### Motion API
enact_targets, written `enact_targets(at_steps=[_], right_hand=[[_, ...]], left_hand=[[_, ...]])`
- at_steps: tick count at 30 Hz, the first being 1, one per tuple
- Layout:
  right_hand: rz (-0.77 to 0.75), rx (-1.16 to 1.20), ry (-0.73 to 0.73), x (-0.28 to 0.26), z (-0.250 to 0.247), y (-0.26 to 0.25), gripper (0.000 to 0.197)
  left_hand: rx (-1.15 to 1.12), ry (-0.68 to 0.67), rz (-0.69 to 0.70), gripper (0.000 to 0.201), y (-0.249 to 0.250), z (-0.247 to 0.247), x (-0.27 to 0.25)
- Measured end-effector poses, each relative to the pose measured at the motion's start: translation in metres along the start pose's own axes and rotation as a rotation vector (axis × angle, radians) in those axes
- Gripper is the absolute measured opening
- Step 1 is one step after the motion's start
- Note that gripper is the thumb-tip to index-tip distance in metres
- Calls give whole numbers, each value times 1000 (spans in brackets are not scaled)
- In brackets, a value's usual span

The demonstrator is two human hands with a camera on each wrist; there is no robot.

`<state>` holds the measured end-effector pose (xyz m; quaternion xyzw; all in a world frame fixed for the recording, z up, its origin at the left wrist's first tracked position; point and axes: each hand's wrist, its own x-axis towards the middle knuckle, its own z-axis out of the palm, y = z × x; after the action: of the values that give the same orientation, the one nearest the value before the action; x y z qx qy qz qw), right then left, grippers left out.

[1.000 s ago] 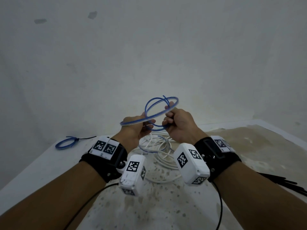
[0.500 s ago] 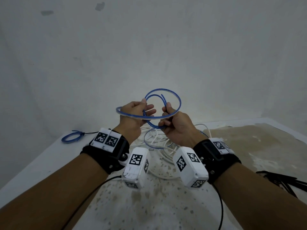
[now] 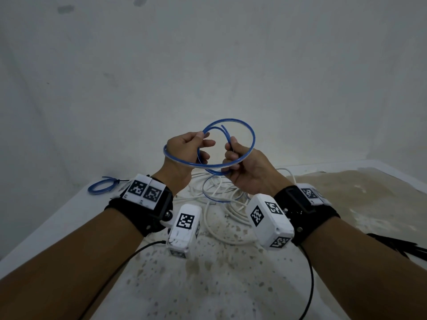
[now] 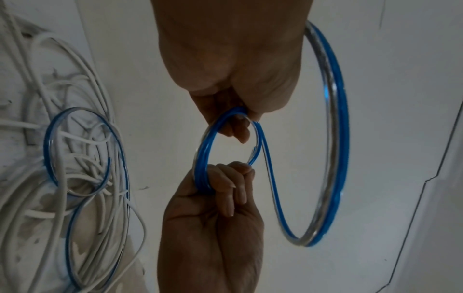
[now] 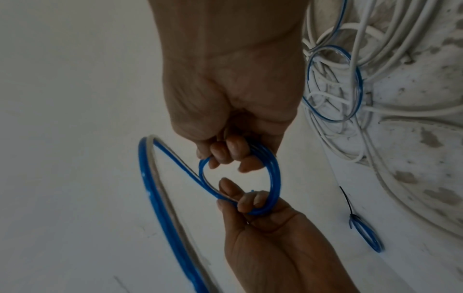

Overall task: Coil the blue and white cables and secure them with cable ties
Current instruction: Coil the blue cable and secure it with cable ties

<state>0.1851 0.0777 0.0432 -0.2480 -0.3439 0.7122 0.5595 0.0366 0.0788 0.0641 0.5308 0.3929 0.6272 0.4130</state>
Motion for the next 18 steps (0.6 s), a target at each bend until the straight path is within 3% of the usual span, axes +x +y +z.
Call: enact_targets(at_steps=[8, 18], right_hand=[[26, -54, -115, -1, -6, 9, 28], [20, -110, -113, 1, -5, 12, 28]], left_hand=[[52, 22, 7, 24, -5, -6, 0], [221, -117, 59, 22, 7, -15, 3]])
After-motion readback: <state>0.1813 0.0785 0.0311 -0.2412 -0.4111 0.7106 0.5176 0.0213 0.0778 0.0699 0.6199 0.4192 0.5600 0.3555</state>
